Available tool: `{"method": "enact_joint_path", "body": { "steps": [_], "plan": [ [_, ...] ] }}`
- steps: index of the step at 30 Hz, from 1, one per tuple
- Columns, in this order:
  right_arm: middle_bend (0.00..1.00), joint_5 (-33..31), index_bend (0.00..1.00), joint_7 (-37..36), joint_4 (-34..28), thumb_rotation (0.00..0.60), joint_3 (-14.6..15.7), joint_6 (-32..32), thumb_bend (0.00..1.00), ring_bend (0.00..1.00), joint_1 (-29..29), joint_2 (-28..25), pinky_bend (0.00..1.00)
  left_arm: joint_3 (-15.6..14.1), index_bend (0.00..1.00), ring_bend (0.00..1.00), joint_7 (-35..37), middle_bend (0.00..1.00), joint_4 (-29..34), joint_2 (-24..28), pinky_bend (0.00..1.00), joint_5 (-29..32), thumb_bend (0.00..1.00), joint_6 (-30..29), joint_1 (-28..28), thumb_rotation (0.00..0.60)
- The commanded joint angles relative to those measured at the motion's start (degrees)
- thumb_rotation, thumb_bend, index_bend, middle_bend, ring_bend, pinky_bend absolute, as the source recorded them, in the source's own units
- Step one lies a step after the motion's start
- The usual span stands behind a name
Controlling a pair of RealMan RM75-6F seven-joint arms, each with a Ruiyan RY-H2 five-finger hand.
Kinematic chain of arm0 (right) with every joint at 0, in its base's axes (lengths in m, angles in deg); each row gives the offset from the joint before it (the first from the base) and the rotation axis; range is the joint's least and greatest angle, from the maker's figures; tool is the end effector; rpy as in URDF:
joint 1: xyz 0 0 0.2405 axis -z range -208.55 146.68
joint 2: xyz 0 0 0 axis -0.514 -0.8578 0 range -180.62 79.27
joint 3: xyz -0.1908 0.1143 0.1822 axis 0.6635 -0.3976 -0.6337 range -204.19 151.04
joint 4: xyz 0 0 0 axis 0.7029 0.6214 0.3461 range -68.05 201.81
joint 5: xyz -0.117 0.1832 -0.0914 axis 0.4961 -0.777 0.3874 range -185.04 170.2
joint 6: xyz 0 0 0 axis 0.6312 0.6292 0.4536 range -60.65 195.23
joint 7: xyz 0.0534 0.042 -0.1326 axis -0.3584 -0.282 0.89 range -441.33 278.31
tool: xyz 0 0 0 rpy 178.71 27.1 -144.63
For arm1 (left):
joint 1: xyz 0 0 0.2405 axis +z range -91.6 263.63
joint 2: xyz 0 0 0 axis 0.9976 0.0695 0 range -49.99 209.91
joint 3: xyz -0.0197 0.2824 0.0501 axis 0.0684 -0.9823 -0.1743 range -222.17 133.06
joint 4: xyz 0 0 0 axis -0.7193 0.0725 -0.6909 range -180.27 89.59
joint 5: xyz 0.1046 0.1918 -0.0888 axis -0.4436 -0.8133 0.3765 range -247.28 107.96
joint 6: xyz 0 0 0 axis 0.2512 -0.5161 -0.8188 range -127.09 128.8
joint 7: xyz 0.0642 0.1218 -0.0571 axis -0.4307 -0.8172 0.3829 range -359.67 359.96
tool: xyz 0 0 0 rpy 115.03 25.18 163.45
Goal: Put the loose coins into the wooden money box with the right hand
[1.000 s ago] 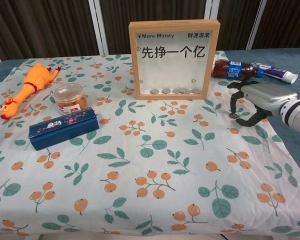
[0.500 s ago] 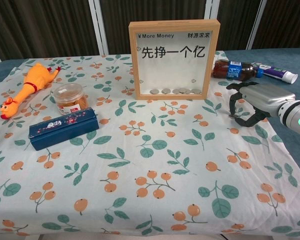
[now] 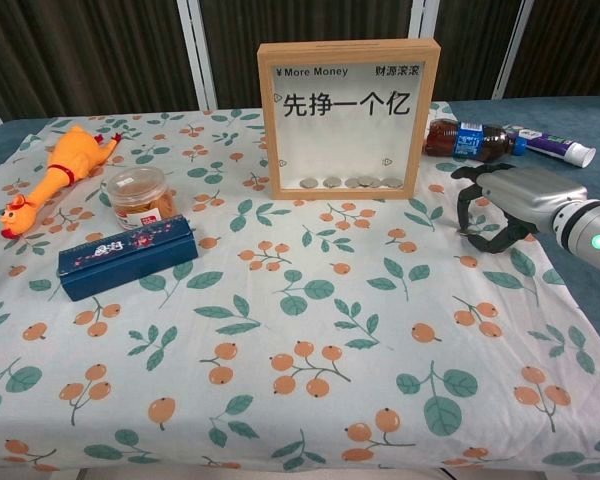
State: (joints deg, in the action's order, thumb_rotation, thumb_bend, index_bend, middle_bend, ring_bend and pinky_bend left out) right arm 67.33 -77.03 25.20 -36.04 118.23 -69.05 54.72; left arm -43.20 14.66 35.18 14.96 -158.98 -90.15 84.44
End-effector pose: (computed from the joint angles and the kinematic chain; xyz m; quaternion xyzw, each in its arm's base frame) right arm -0.2956 -0.4130 -0.0758 0.7213 -0.3571 0.2921 0.5166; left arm -0.3881 0.1651 0.1740 -0.5741 -0.3861 -0.4253 0.5835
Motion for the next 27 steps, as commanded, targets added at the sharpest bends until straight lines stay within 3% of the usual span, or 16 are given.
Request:
{"method": "enact_joint_path", "body": {
  "steps": [1,27],
  "plan": [
    [0.15,-0.1,0.60,-0.1,0.1,0.600,-0.1,-0.2,0.52,0.00,-0.2,0.1,0.00,0.0,0.00,0.00,0.0,0.00,0.0,0.0,0.00,0.0,0.44,0.0,0.0,0.600],
    [0.19,-0.1,0.67,-1.5,0.0,0.600,-1.1,0.2,0.58,0.00,-0.9,0.3,0.00,-0.1,0.00,0.00,0.4,0.00,-0.3,0.0,0.00,-0.6,0.44,-0.7,0.2,0.600]
  ]
}}
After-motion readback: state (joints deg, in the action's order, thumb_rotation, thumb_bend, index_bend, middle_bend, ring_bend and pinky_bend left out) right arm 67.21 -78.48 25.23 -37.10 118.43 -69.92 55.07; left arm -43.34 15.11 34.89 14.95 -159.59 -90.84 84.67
